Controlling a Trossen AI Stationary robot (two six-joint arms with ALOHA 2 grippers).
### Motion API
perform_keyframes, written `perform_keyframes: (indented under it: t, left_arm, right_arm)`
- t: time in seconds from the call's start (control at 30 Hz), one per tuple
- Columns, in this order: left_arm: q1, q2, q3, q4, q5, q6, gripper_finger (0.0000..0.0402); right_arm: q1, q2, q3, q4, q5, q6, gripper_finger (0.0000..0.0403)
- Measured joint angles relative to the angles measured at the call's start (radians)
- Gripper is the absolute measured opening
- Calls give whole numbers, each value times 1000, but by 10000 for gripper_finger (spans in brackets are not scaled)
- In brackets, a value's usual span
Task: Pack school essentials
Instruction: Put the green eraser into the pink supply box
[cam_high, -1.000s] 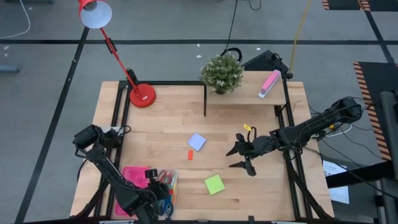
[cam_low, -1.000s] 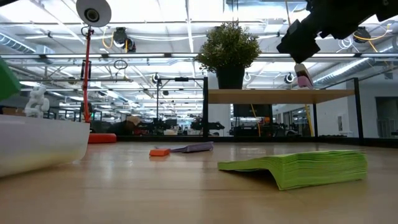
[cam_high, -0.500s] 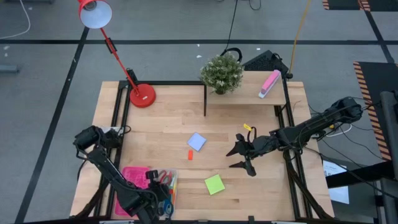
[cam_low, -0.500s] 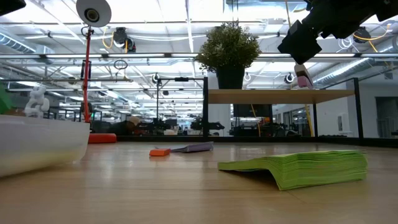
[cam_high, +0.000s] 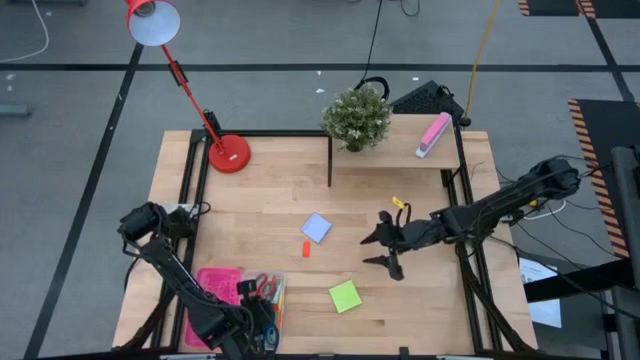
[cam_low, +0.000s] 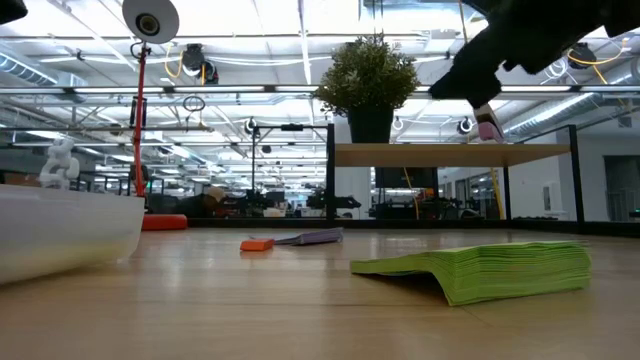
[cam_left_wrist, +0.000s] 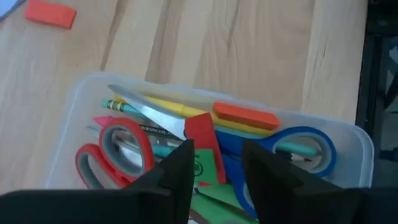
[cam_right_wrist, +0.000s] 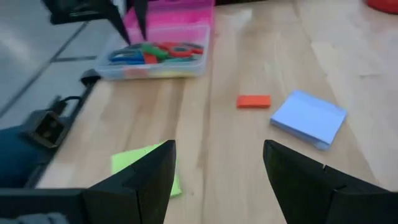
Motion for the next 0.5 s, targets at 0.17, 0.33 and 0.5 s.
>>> perform_keyframes:
  t: [0.17,0.33,0.5]
  left_arm:
    - [4,0,-1,-37,42,-23,95]
    - [3,-2,-36,-33,114,-95,46]
    - [4,-9,-48,-65,224,-134,6]
  right_arm:
    - [-3,107,0,108,4,-45,235]
    - [-22,207,0,188,4,-136,235]
    - [-48,259,0,274,4,-176,235]
